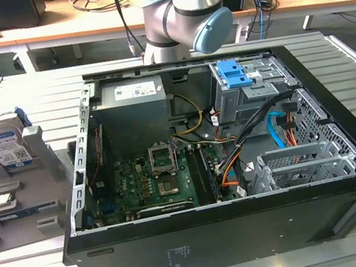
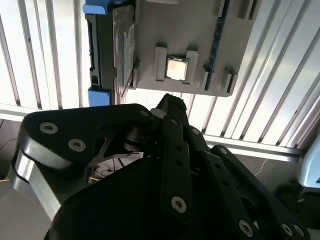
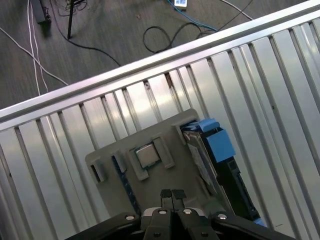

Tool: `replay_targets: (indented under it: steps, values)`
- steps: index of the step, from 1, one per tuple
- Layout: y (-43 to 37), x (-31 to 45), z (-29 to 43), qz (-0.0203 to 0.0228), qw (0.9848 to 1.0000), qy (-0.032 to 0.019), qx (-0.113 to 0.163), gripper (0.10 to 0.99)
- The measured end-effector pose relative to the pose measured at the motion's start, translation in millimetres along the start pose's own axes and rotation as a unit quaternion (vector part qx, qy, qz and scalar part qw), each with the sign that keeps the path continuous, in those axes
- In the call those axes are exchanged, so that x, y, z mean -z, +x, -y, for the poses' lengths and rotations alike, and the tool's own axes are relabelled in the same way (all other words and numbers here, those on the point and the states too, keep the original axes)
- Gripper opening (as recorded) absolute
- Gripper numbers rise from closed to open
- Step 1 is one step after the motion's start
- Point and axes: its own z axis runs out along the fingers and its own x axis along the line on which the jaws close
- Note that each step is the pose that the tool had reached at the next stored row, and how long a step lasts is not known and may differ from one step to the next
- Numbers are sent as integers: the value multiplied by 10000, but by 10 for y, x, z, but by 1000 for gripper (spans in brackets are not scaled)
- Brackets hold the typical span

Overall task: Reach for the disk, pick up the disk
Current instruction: 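Pick up the disk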

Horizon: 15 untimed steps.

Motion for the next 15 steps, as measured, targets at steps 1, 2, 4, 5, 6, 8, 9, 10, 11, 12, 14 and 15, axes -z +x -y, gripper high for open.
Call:
replay_targets:
  steps: [1, 2, 4, 5, 6, 8, 9, 10, 11, 12, 14, 15]
  values:
    - [0, 0, 0, -2, 10000, 0, 38, 106]
    - [0, 0, 0, -4, 10000, 0, 90, 106]
    - [0, 0, 0, -7, 9998, 0, 176, 106]
    - [0, 0, 0, -9, 9998, 0, 214, 106]
    - [0, 0, 0, -10, 9996, 0, 265, 106]
    - [0, 0, 0, -13, 9994, 0, 343, 106]
    - [0, 0, 0, -15, 9993, 0, 379, 106]
    - [0, 0, 0, -17, 9990, 0, 442, 106]
    - [0, 0, 0, -18, 9989, 0, 479, 106]
    - [0, 0, 0, -20, 9986, 0, 524, 106]
    - [0, 0, 0, -25, 9978, 0, 659, 106]
    - [0, 0, 0, -27, 9975, 0, 709, 106]
